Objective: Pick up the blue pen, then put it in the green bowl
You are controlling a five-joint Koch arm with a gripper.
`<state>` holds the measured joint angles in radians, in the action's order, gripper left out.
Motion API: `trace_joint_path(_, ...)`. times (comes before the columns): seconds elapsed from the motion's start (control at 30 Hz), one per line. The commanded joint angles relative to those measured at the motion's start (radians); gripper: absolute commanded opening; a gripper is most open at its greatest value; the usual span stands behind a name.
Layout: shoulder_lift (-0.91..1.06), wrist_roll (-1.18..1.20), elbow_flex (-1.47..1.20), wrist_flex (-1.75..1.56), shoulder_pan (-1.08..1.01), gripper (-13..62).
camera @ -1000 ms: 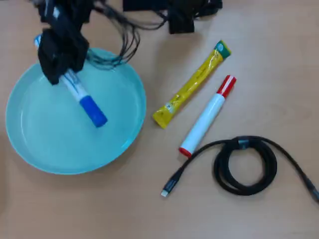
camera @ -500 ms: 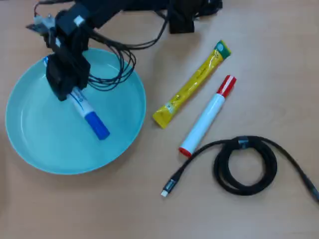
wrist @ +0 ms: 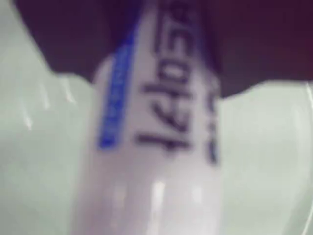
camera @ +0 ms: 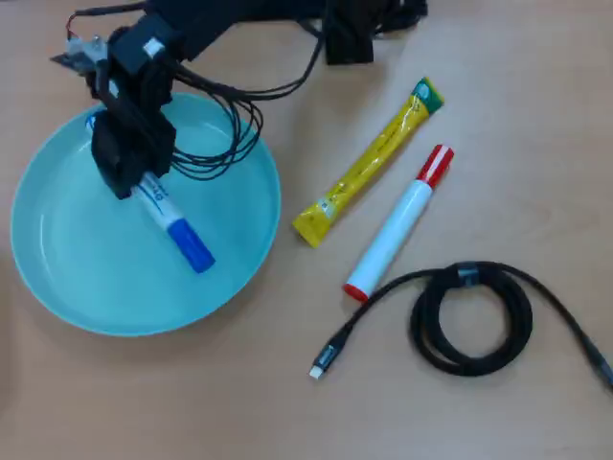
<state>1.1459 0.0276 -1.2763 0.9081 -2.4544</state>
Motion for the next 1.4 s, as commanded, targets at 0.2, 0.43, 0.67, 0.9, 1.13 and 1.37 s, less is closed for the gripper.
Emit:
trace_joint_path(0.2, -0.040, 0.012, 0.071, -0.080, 0.017, -6.9)
trace_joint_path(0.43, -0.040, 0.008, 0.067, -0.080, 0.017, -6.3)
trace_joint_path(0.67, -0.069, 0.003, 0.031, -0.206, 0.020, -6.0)
trace_joint_path(0.9, -0.069, -0.005, 0.006, -0.247, 0.018, -4.0)
trace_joint_path(1.13, -0.069, -0.003, -0.006, -0.202, 0.018, 14.9)
trace_joint_path(1.37, -0.067, 0.009, -0.021, -0.189, 0.017, 26.8)
